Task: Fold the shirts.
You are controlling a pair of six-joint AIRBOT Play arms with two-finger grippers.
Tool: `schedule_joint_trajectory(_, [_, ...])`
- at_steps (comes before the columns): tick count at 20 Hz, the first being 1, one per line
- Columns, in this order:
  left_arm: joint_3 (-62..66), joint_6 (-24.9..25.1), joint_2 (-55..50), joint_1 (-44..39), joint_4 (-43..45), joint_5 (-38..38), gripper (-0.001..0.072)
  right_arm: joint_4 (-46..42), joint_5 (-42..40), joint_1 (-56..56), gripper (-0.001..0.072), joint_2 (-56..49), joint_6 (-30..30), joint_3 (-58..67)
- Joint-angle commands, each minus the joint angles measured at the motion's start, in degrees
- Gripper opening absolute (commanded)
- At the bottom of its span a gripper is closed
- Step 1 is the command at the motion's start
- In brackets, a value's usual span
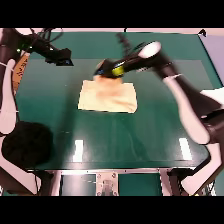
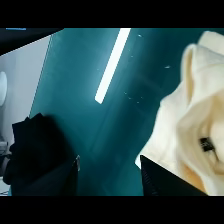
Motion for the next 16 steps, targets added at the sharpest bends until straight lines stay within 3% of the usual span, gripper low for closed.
schedule_joint_trajectory(1, [-1.9,3.9,0.2,1.4,0.4,-0.8,0.0027,-0.2,-13.6,10.0,0.0429,-5.4,0.6,0.0])
schedule_joint_trajectory(10, [-2.0,4.2,0.2,1.4,3.4,-1.2,0.0027,-3.4,24.0,-20.2,0.0401,-0.5,3.0,-0.2])
schedule_joint_trajectory(13, [-2.0,4.0,0.2,1.4,4.7,-1.8,0.0027,-7.3,27.7,-28.1,0.0402,-0.5,3.1,-3.2])
schedule_joint_trajectory(16, [-2.0,3.9,0.2,1.4,4.8,-1.8,0.0027,-7.5,25.5,-32.1,0.0414,-0.5,1.6,-11.0])
